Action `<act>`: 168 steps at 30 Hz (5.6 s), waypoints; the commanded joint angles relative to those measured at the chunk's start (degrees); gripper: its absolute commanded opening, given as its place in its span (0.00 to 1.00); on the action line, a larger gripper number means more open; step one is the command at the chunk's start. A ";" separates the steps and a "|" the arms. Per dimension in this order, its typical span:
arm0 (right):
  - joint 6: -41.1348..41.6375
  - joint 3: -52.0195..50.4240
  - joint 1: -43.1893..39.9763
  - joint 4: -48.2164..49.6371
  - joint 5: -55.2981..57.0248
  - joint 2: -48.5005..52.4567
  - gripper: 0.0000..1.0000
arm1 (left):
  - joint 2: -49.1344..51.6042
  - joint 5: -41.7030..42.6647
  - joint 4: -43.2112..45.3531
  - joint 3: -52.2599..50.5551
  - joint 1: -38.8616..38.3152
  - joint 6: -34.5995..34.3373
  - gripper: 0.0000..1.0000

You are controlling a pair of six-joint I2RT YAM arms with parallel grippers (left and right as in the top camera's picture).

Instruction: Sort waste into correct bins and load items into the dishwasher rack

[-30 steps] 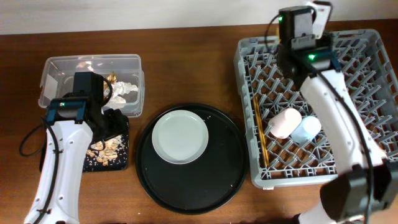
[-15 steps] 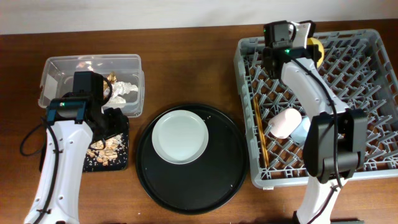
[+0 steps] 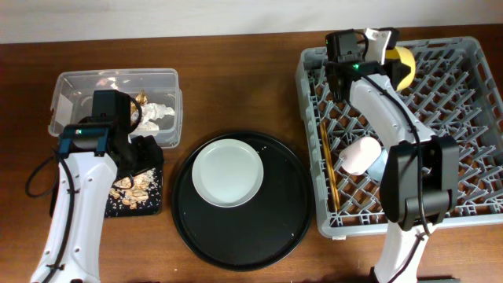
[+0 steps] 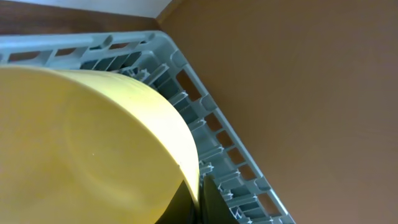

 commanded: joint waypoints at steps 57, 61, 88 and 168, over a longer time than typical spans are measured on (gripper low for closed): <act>18.18 -10.08 23.80 -21.35 -81.42 1.44 0.04 | -0.74 0.85 -1.03 -0.07 0.26 -0.31 0.99; 16.61 -9.51 22.64 -23.34 -78.12 -4.22 0.04 | -0.74 0.83 -1.05 -0.07 0.28 -0.31 0.99; 13.62 -8.17 11.89 -24.94 -47.28 -28.92 0.32 | -0.74 0.83 -0.92 -0.07 0.28 -0.33 0.99; -1.20 -68.06 -1.16 10.56 -69.22 -104.39 0.99 | -52.13 7.76 2.91 -22.53 -8.37 3.13 0.99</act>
